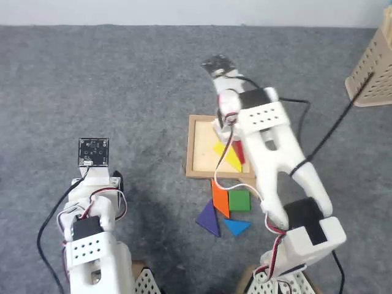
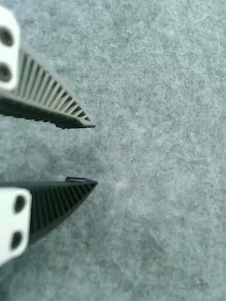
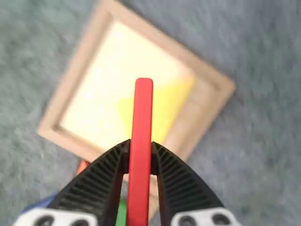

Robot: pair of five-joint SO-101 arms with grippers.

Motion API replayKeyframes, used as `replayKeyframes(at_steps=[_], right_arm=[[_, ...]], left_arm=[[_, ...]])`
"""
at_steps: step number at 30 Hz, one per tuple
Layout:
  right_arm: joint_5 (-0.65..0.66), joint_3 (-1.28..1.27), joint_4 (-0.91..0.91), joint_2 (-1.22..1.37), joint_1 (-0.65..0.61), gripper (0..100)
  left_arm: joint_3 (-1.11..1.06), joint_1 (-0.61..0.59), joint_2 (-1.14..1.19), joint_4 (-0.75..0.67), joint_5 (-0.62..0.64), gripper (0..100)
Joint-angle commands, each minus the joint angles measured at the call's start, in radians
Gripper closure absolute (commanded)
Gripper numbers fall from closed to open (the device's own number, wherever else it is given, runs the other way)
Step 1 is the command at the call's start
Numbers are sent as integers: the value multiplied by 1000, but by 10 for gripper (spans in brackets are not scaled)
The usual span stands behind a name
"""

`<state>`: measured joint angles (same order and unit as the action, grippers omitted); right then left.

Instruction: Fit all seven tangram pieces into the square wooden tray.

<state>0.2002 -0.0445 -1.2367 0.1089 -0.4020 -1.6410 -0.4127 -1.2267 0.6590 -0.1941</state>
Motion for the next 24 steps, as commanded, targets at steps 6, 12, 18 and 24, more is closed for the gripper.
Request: replayKeyframes(at_steps=[6,12,18,24], right_arm=[[-72,61,242,120,-54,992],[-149,63,311,165,-124,992],[-181,75,335,243,-136,992],[-181,140,325,358,-85,992]], left_arm=[[4,-3,-20,-26,-6,832],[4,-3,-20,-26,-6,832],[4,-3,-20,-26,-6,832],[4,-3,-20,-26,-6,832]])
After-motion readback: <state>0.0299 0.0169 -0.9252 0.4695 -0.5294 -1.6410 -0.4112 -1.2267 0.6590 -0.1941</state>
